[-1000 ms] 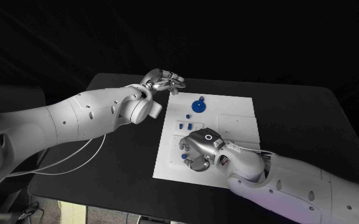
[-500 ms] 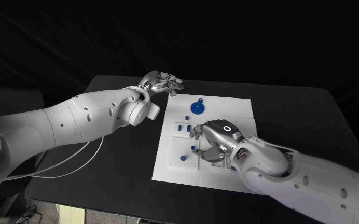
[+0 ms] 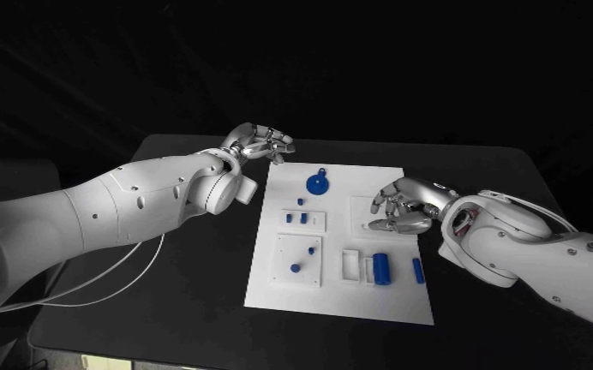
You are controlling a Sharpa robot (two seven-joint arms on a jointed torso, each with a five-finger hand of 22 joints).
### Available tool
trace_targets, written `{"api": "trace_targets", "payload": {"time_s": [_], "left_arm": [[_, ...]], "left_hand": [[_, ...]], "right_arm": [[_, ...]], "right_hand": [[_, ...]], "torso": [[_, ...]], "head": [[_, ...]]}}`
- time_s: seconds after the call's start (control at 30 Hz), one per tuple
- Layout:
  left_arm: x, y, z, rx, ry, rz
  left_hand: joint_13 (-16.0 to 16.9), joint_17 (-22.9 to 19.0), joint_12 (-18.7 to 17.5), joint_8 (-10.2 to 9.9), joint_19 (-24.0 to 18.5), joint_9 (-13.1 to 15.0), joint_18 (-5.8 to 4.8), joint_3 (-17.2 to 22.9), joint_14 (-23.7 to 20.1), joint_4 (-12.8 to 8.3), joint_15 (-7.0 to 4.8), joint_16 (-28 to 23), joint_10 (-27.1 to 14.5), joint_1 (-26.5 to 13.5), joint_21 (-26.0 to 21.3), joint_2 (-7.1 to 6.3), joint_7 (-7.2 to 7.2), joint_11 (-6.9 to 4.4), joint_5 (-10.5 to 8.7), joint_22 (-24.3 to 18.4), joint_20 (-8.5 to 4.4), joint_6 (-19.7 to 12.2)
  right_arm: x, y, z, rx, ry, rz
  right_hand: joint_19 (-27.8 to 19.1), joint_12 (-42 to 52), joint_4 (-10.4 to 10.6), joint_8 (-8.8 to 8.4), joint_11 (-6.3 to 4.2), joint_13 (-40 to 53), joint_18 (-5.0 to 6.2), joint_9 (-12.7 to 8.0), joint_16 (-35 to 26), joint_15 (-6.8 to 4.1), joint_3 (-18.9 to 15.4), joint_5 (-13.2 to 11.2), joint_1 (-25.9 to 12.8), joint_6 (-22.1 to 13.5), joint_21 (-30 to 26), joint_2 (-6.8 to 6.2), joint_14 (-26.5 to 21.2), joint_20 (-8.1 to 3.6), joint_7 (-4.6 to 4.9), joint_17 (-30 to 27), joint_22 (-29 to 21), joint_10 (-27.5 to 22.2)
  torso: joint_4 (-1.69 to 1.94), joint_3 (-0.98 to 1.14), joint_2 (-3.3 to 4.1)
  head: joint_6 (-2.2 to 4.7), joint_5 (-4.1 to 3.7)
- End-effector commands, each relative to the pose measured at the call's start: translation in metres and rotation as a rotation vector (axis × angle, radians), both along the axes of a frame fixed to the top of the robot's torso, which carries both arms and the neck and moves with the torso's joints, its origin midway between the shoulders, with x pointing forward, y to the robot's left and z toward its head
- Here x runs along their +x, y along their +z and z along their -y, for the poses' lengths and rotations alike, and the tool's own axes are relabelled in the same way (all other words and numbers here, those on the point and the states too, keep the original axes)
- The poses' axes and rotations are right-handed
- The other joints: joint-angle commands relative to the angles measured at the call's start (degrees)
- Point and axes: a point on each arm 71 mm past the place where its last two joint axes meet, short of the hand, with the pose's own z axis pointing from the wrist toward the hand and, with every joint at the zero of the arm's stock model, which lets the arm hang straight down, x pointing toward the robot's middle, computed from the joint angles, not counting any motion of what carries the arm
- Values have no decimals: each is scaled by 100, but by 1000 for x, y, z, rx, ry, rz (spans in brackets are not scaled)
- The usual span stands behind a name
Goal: Assemble the parts on the task board
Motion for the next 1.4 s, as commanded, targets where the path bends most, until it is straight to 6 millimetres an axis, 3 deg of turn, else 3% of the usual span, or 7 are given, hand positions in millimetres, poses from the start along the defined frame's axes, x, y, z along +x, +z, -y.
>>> {"api": "trace_targets", "payload": {"time_s": [0.03,0.17,0.2,0.33,0.4,1.1,1.4], "left_arm": [[0,0,3,-14,-14,-1],[0,-1,1,-12,-10,-3],[-1,-2,0,-11,-8,-6],[-1,-3,0,-11,-11,-7],[-1,-3,0,-12,-13,-8],[-2,-3,-1,-13,-14,-12],[-2,-3,-2,-13,-14,-12]], "left_hand": [[-3,7,31,40,-22,-5,86,-12,29,22,1,-23,-24,3,-40,55,48,-6,-39,6,-31,5],[-3,8,32,41,-23,-6,85,-14,27,25,2,-26,-25,0,-42,57,48,-5,-39,7,-30,5],[-3,9,32,41,-23,-7,85,-14,26,26,2,-27,-25,-1,-42,57,48,-5,-39,7,-29,5],[-3,15,33,45,-26,-9,86,-7,23,20,3,-34,-27,14,-46,67,47,-6,-37,11,-30,5],[-2,19,35,47,-27,-10,87,-3,22,16,3,-37,-26,23,-48,72,46,-6,-36,13,-30,5],[0,37,43,59,-35,-16,80,-21,15,35,8,-55,-24,-6,-58,73,46,-5,-47,24,-23,6],[0,42,44,61,-36,-18,80,-23,15,39,9,-58,-26,-11,-60,74,46,-5,-47,27,-23,5]], "right_arm": [[-4,-17,12,-61,-52,-226],[-7,-26,23,-191,-69,-306],[-10,-29,26,-232,-76,-288],[-15,-37,31,-244,-129,-328],[-18,-40,33,-226,-159,-357],[-34,-74,13,-176,-216,-497],[-34,-79,3,-218,-183,-423]], "right_hand": [[75,842,83,4,-20,792,655,45,98,-77,-55,-20,-70,1,74,30,45,-62,-54,64,116,-274],[125,1544,293,34,-58,1379,655,97,333,-102,-198,3,-356,63,185,101,107,-82,-76,257,139,-300],[107,1680,523,39,-51,1511,642,108,413,-90,-362,-9,-734,78,208,222,95,-54,-74,334,138,-365],[-17,2117,201,65,-71,1905,655,166,616,-130,-1057,-14,-971,122,350,585,-9,-108,-120,576,140,-486],[-27,2199,109,60,-94,1974,655,176,643,-128,-1138,-5,-961,134,391,647,-17,-121,-113,623,136,-494],[-12,2429,161,32,-120,2149,655,205,713,-152,-1212,-4,-1263,224,529,732,16,-168,-141,770,122,-456],[-12,2451,164,24,-125,2169,655,216,712,-156,-1050,-7,-1246,257,563,756,20,-188,-147,802,118,-461]], "torso": [[-25,5,-18],[-32,29,-33],[-37,34,-39],[-43,36,-50],[-48,38,-57],[-28,15,-38],[-32,31,-44]], "head": [[28,-23],[23,-37],[29,-48],[14,-83],[3,-91],[-65,-139],[-102,-125]]}}
